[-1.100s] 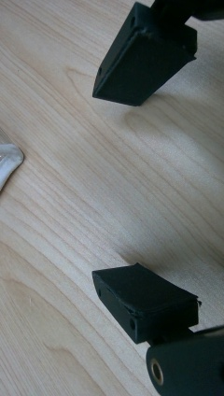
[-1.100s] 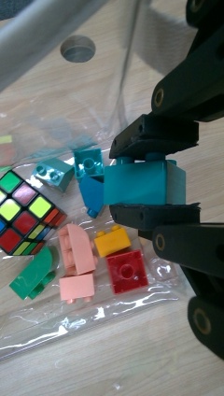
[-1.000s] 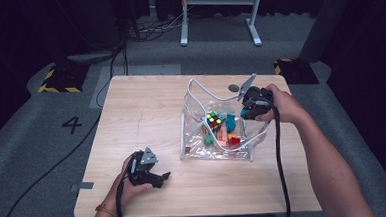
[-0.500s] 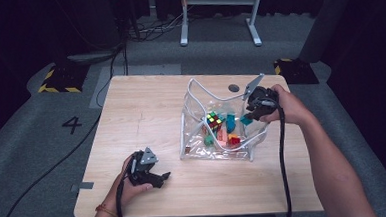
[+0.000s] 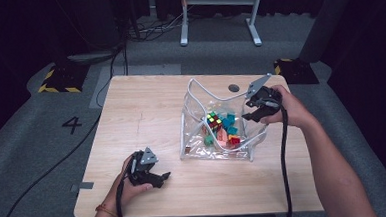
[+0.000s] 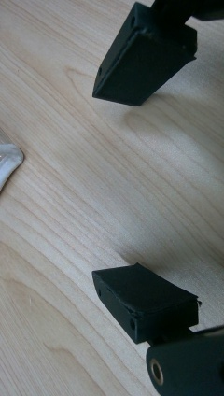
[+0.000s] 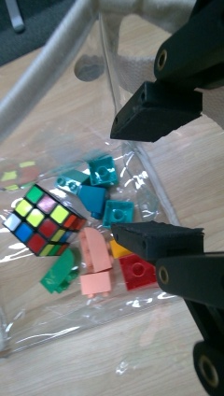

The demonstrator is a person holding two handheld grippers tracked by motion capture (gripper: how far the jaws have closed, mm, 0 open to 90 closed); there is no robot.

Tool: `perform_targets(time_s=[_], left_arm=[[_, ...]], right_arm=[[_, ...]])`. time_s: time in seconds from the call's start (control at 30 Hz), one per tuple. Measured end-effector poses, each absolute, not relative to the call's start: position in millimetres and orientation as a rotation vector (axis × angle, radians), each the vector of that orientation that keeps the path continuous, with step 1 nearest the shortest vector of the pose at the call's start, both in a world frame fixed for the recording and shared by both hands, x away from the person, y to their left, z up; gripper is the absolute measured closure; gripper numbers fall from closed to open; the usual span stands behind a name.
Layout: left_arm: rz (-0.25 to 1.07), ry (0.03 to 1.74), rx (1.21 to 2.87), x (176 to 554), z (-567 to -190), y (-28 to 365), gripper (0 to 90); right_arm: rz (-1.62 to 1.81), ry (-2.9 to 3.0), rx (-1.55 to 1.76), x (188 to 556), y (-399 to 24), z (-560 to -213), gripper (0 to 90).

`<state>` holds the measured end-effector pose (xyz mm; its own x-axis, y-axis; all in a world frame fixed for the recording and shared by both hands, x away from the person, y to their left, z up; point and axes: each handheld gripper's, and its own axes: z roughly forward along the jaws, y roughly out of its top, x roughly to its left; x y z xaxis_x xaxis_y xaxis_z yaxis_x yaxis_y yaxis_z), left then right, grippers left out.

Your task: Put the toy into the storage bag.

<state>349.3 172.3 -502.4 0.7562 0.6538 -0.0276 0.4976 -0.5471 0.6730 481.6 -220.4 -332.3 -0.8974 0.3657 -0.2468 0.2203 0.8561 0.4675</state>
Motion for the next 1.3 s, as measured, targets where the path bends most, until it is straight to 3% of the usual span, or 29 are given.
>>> perform_targets(time_s=[0.67,1.3], left_arm=[[0.298,0.856,2.266,349.5,-502.4,172.3,12.5],[0.296,0.858,2.267,349.3,-502.4,172.3,12.5]], right_arm=[[0.891,2.410,0.586,445.8,-239.0,-316.9,22.2],[1.035,2.300,0.602,413.5,-265.4,-316.7,20.5]])
